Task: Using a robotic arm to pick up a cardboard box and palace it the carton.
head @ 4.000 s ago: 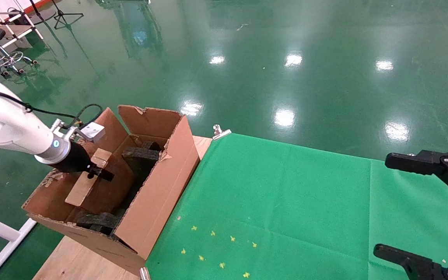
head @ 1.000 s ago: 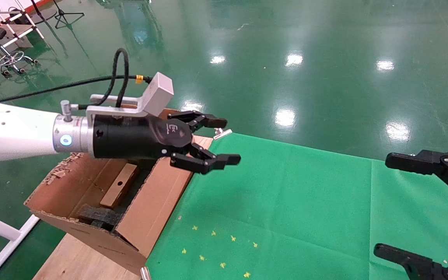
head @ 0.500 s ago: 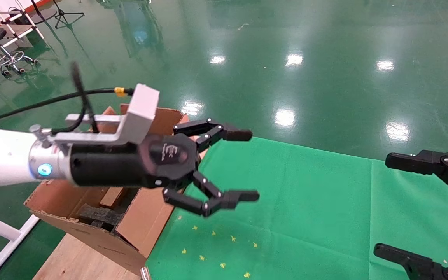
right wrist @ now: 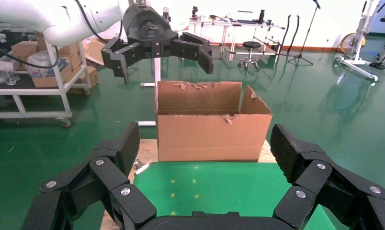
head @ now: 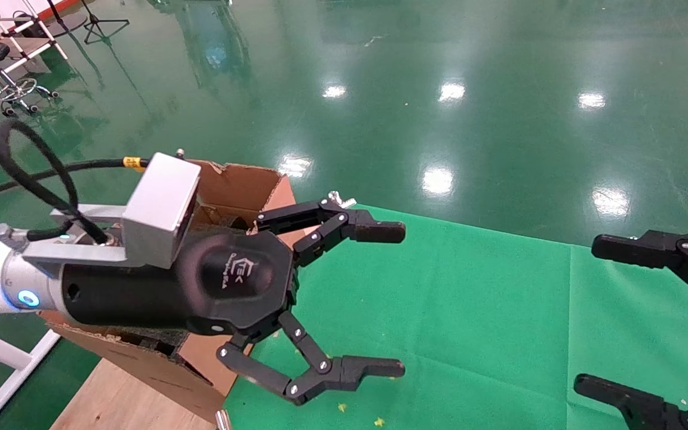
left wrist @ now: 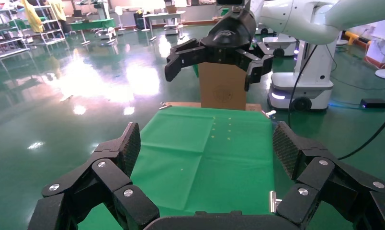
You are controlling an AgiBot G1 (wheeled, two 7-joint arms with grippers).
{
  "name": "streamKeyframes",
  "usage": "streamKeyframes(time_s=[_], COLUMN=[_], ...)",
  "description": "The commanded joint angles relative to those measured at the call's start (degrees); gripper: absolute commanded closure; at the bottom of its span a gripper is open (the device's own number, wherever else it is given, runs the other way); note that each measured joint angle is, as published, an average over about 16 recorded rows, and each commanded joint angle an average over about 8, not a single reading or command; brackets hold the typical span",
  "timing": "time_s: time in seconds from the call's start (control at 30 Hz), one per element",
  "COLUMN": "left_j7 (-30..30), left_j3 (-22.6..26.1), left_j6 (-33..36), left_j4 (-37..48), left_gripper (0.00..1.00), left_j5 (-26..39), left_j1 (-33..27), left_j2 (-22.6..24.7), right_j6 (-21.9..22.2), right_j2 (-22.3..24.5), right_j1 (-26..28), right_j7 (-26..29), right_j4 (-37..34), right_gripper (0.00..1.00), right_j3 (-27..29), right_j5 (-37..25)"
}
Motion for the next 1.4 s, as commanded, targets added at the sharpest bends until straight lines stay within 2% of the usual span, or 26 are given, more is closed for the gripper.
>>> streamKeyframes(time_s=[0.03,1.4], left_j7=[0.05,-0.31], left_j3=[-0.15,0.87], left_j6=[0.06,-0.34], left_j4=[-0.17,1.26], left_gripper=[0.00,0.00], left_j5=[-0.21,1.14], left_j1=[0.18,-1.11], left_j2=[-0.05,0.21], right_j6=[0.00,0.00], right_j2=[0.00,0.00], right_j1=[0.00,0.00], right_j7=[0.00,0.00], right_j4=[0.00,0.00], right_gripper=[0.00,0.00], right_j3=[0.00,0.00], right_j5=[0.00,0.00])
